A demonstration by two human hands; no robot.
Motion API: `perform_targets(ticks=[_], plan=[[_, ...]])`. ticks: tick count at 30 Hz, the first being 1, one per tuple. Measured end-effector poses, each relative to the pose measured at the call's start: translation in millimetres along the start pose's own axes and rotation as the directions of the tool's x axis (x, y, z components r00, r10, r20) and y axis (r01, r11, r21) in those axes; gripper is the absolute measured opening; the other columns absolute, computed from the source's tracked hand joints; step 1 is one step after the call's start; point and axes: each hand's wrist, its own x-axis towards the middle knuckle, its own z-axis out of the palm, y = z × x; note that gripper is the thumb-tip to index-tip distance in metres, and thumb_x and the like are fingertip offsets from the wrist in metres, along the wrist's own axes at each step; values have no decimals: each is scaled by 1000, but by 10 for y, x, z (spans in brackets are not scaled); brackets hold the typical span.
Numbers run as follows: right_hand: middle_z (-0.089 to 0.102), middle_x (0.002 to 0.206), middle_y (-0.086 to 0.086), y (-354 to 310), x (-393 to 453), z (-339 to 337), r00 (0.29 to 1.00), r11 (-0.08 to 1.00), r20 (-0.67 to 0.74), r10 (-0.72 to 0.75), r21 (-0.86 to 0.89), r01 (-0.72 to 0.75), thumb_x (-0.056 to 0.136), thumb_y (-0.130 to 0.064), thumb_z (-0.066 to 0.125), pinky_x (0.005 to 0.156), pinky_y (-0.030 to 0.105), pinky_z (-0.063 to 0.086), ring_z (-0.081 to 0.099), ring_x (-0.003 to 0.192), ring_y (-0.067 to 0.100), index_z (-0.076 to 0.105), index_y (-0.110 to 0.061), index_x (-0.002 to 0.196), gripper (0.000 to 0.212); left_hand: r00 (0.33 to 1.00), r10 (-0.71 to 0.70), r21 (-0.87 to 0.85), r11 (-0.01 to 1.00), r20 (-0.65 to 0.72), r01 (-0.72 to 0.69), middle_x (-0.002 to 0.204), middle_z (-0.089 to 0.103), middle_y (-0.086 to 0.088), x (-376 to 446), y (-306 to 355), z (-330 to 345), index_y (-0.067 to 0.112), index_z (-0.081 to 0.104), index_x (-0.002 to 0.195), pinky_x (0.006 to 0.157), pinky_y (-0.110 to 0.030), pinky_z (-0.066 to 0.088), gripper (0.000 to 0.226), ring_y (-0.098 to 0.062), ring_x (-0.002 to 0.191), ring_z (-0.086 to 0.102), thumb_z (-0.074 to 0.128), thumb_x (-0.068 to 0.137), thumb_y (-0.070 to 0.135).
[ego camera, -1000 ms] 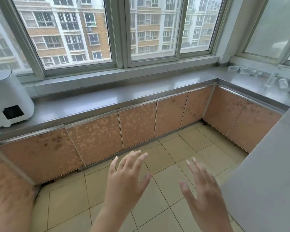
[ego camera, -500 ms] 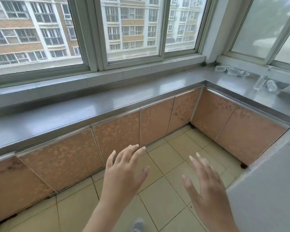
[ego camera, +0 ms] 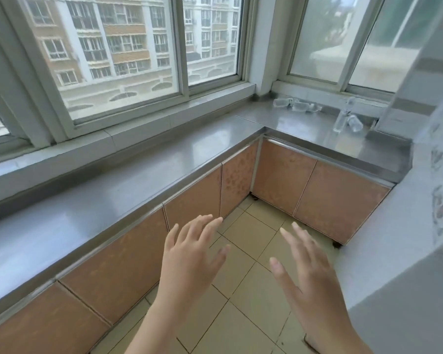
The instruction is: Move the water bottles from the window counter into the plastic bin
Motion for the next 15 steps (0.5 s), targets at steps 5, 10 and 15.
perform_targets(ticks=[5,10,15], plan=[[25,156,-12,372,608,40,997,997,-16,73,-16,-74,86,-65,27,113,43,25,18,143,7,36,-36,143,64,998,64,-51,997,22,-62,128,66,9,754,118,431,29,64,127,106,-48,40,51,-13,120,63,47,86,54],[24,155,-14,891,1304,111,993,992,6,120,22,-121,84,-66,27,114,37,22,18,142,5,37,-36,142,66,997,63,-81,995,35,-60,126,66,9,1496,359,1043,28,65,125,105,-47,41,50,-14,118,64,48,86,54],[20,155,-18,1437,2031,95,992,992,37,122,15,-122,84,-66,27,113,31,20,16,142,2,34,-39,143,65,995,76,-65,995,67,-71,123,68,9,2169,618,1568,28,67,123,100,-50,46,50,-15,114,66,48,84,53]])
